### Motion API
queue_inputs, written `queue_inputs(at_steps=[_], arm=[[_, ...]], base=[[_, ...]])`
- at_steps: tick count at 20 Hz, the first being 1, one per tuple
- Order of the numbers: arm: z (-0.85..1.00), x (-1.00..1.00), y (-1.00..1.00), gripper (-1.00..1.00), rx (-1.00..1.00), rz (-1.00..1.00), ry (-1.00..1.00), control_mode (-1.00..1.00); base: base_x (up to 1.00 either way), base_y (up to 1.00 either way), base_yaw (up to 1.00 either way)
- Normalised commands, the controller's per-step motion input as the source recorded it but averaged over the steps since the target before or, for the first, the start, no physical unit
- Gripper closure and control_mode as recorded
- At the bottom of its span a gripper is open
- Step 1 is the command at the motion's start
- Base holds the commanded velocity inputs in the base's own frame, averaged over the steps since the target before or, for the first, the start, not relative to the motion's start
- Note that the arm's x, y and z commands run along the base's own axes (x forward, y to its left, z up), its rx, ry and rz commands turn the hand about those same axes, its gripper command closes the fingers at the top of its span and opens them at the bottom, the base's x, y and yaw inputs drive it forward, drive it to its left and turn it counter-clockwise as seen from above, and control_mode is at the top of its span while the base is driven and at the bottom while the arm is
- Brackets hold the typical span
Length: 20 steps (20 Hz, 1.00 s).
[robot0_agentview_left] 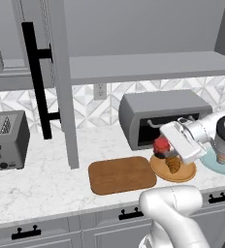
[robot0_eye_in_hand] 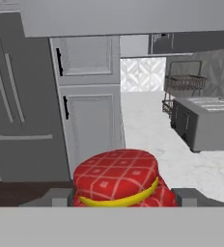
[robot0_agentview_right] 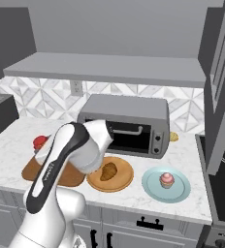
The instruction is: From the different types of pastries on the counter, select a croissant and place it on the cutting board. Then retrieve a jar of jam from the cabinet and place it alongside the croissant on the cutting board.
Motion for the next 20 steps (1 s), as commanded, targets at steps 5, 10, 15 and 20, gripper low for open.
queue_inputs(at_steps=[5,10,15,20], arm=[[-0.51,0.07,0.2,1.0,0.0,0.0,0.0,-1.0],[-0.33,0.35,0.15,1.0,0.0,0.0,0.0,-1.0],[-0.36,0.88,0.0,1.0,-0.01,0.0,0.02,-1.0],[-0.61,0.76,0.0,1.0,-0.13,0.0,-0.04,-1.0]], base=[[0.0,0.0,0.0],[0.0,0.0,0.0],[0.0,0.0,0.0],[0.0,0.0,0.0]])
